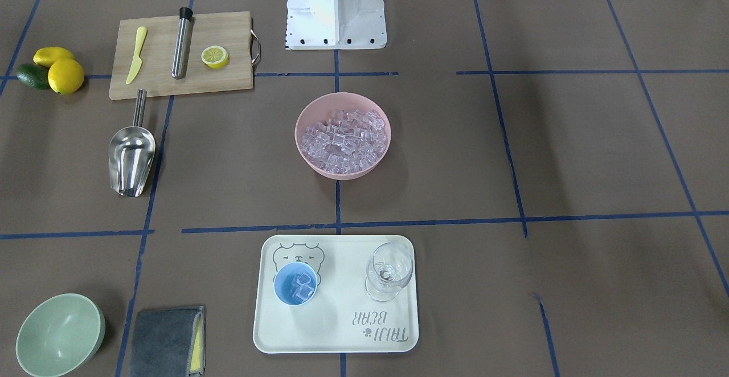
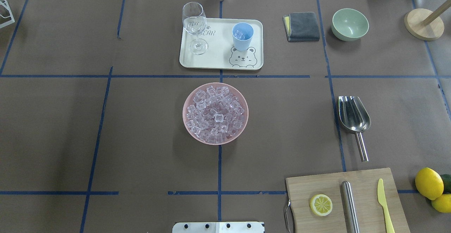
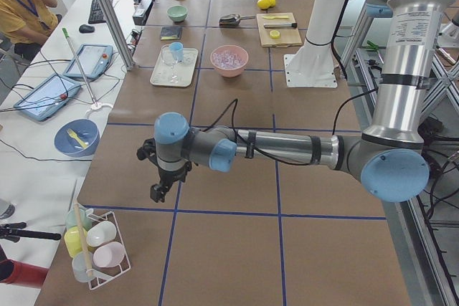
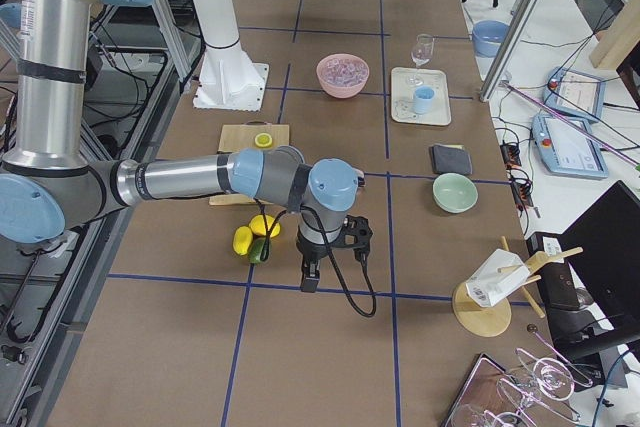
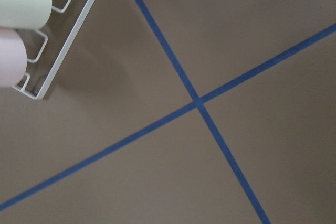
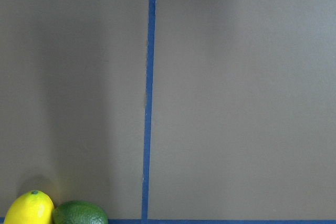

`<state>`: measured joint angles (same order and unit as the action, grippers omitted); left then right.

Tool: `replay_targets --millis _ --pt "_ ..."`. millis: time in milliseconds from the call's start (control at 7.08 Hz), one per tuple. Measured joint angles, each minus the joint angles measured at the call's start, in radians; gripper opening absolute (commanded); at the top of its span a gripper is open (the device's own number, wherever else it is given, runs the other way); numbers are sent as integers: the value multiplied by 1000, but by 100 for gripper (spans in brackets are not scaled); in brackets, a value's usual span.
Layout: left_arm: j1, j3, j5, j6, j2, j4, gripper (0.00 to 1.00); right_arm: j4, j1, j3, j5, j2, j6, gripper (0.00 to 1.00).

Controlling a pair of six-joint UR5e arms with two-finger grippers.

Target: Put ice in cup with scoop

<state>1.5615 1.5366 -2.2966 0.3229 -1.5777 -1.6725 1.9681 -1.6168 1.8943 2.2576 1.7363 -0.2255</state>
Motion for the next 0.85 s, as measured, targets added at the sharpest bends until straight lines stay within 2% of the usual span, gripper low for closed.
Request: replay_targets --millis 141,424,847 --pt "20 20 -29 -16 11 28 100 0 0 0 0 0 0 100" --pt "30 81 -2 -23 31 36 100 0 0 1 1 1 0 100" --pt "30 99 22 -22 27 33 100 0 0 2 1 2 0 100"
